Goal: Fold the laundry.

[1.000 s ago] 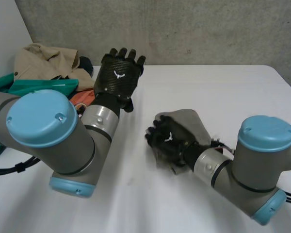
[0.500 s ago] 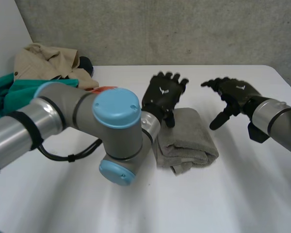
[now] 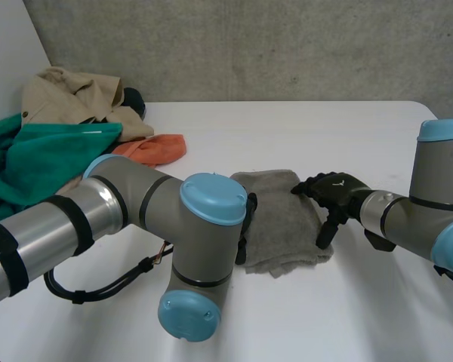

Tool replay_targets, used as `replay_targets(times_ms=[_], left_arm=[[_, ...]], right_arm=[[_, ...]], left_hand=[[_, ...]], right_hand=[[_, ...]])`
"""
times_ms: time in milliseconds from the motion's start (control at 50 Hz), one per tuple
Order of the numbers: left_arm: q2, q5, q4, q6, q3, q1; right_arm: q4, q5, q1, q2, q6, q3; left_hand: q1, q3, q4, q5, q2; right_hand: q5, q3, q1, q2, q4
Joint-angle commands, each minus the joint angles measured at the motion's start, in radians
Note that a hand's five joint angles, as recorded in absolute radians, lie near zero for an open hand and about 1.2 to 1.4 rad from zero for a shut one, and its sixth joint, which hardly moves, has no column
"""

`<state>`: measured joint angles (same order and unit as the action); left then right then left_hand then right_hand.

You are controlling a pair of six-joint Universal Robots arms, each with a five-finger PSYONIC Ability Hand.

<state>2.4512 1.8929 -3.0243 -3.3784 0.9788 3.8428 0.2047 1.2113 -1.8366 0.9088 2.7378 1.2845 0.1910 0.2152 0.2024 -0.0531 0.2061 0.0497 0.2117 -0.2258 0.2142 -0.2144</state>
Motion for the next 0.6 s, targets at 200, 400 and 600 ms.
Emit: replay_targets(times_ms=[200, 400, 600], left_arm=[[-0.233, -0.043, -0.042, -0.002, 0.006, 0.041], [-0.351, -0.544, -0.028, 0.008, 0.067, 0.118], [-0.362, -0.661, -0.027, 0.053, 0.069, 0.135]], right_arm=[[-0.208, 0.091, 0.033, 0.258, 0.098, 0.216], [-0.194, -0.038, 0.125, 0.272, 0.24, 0.378], [-0.277, -0.134, 0.116, 0.214, 0.312, 0.431]], left_hand=[[-0.016, -0.04, -0.027, 0.052, -0.031], [-0.004, -0.028, -0.015, 0.041, -0.019], [-0.001, -0.025, -0.012, 0.038, -0.016]], right_hand=[[-0.05, -0.037, 0.051, -0.04, 0.04], [-0.05, -0.037, 0.051, -0.04, 0.04], [-0.05, -0.037, 0.051, -0.04, 0.04]])
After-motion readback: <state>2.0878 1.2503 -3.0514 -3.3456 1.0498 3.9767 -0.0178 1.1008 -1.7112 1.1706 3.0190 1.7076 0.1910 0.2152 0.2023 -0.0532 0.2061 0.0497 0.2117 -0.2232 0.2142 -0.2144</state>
